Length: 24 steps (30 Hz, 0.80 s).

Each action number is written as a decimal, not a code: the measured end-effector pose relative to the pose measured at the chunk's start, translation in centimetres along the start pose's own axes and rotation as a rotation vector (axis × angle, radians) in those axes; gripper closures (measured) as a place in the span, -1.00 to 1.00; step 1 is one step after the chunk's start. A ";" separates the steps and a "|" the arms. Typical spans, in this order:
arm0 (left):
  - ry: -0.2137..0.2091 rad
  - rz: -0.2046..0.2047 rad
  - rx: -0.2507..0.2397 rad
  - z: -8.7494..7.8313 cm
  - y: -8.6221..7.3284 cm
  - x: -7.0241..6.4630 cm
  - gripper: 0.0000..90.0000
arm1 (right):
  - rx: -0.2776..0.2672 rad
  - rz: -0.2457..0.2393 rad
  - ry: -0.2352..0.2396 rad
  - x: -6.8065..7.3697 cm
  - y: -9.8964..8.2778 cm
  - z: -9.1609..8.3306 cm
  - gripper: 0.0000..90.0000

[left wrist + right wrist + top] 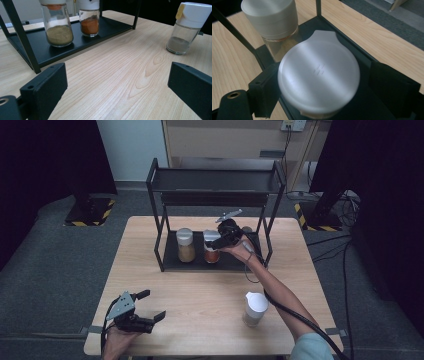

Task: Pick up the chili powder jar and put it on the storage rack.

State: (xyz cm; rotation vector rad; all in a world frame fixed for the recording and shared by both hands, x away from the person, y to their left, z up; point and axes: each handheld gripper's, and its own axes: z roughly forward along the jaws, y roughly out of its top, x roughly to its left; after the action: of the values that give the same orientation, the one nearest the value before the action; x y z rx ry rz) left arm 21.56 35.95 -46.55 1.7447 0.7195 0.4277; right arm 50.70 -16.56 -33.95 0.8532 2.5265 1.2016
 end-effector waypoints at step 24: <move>-0.003 0.006 0.007 0.1 0.1 -0.1 -0.97 | -0.127 -0.097 0.019 4.2 -0.4 -9.0 -0.74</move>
State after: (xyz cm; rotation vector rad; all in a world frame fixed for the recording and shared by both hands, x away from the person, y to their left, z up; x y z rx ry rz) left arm 21.63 35.78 -46.49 1.7539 0.7140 0.4273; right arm 43.36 -20.01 -28.27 0.6851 2.4440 1.3278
